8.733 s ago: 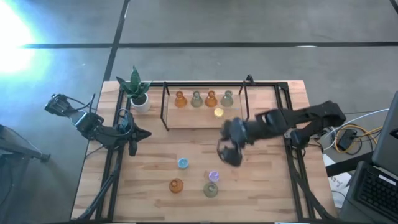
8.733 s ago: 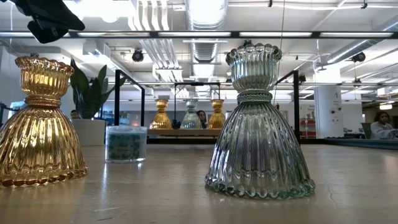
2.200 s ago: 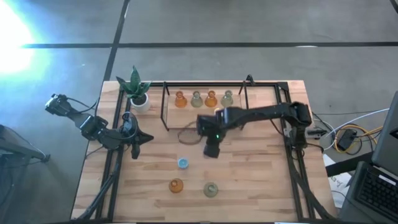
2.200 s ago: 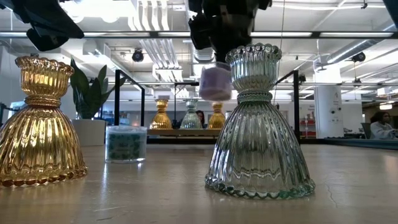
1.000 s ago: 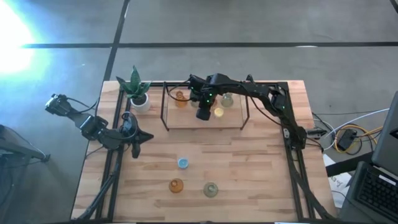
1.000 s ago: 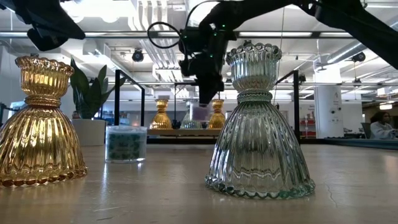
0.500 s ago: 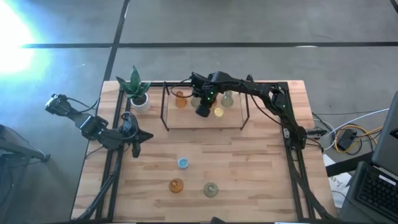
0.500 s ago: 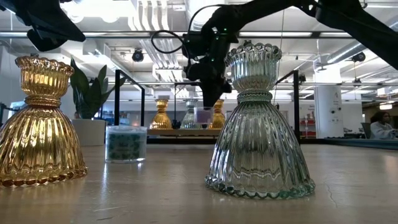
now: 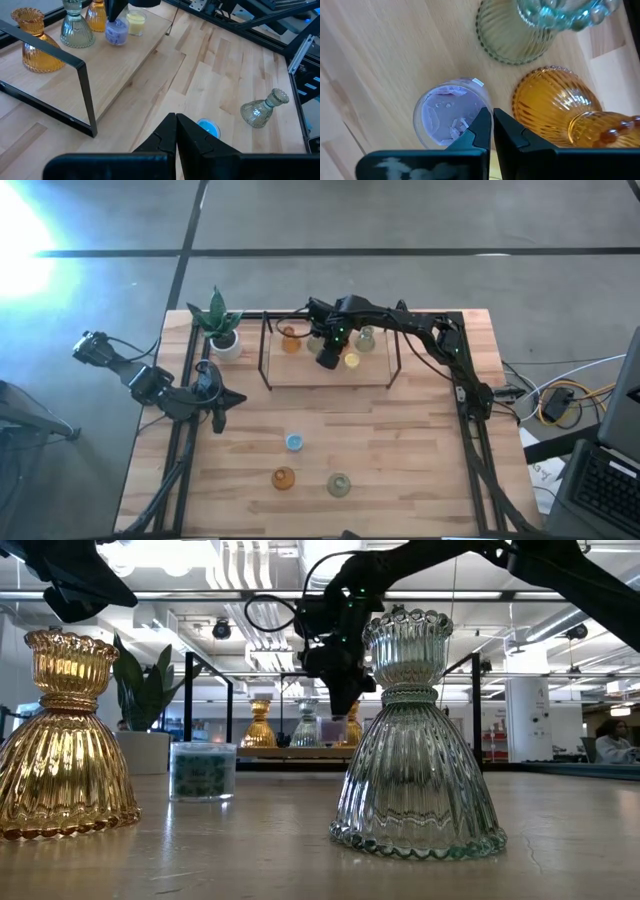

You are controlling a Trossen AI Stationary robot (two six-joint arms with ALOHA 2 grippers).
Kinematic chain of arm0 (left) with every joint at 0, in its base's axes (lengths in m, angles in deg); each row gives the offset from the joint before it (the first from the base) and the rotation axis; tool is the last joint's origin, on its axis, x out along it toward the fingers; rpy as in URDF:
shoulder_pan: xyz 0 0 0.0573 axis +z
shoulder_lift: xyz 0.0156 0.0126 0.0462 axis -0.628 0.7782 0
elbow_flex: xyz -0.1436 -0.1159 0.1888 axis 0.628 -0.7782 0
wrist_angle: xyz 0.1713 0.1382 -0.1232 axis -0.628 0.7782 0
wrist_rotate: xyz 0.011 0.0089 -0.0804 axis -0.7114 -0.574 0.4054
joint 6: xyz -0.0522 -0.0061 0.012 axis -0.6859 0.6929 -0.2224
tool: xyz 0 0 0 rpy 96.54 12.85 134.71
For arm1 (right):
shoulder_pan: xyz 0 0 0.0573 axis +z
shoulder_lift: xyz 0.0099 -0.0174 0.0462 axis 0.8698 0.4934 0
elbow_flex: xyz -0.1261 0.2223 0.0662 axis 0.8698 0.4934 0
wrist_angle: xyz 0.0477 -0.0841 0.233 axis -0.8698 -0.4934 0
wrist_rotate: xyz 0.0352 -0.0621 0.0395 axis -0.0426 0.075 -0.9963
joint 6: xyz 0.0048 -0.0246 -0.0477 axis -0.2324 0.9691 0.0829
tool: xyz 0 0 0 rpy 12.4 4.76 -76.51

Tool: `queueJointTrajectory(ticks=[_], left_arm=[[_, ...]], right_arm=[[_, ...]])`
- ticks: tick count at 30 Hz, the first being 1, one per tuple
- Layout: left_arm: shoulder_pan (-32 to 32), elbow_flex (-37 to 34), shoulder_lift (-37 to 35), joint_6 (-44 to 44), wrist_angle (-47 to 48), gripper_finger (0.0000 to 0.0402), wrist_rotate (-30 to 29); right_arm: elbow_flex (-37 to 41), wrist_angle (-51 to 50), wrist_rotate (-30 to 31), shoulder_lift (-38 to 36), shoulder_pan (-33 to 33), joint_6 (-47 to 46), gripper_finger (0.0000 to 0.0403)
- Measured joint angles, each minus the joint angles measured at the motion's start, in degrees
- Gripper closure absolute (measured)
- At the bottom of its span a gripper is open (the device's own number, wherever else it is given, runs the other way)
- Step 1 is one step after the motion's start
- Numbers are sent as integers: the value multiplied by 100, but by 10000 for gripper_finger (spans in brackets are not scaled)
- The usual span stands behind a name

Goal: Pick & Place candle stick holders
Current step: Put the purple candle on the shelf

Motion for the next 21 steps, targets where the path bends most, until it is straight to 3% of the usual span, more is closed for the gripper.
queueJointTrajectory(ticks=[21], left_arm=[[2, 0, -1, -1, -2, 390, 1]], right_arm=[[40, 42, -152, -2, 2, -4, 392]])
